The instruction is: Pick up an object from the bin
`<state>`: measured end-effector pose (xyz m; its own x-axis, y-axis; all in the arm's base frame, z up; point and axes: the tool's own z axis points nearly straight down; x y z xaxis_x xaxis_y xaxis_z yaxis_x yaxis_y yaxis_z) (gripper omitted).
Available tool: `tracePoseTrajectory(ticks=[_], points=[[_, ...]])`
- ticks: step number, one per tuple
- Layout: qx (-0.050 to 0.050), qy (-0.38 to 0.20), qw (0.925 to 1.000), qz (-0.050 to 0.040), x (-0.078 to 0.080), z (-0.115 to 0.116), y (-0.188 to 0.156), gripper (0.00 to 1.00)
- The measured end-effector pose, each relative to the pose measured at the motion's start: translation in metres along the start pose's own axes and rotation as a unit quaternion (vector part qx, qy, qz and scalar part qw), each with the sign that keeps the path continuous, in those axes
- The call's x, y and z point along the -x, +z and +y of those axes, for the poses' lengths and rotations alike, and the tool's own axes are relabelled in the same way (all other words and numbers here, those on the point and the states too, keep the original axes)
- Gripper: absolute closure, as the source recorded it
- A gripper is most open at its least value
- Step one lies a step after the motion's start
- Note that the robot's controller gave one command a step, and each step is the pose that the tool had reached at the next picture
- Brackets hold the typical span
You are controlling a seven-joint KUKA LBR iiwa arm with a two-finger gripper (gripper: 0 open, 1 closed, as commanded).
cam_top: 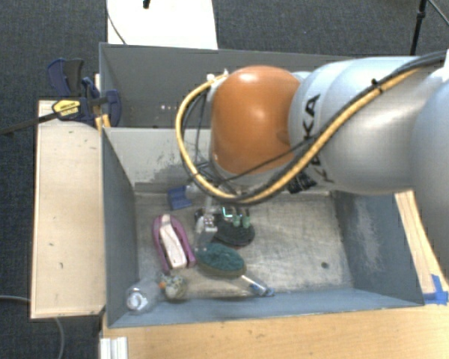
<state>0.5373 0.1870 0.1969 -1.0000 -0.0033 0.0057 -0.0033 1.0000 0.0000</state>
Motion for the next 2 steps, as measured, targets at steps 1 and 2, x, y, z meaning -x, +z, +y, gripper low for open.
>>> tracePoseTrajectory(ticks=[1, 2], points=[[0.001, -0.064, 0.9979, -0.0112, 0.0386, -0.0655, 0.1091, 0.00], [0.001, -0.064, 0.9979, -0.0064, 0.0354, -0.0637, 0.1089, 1.00]])
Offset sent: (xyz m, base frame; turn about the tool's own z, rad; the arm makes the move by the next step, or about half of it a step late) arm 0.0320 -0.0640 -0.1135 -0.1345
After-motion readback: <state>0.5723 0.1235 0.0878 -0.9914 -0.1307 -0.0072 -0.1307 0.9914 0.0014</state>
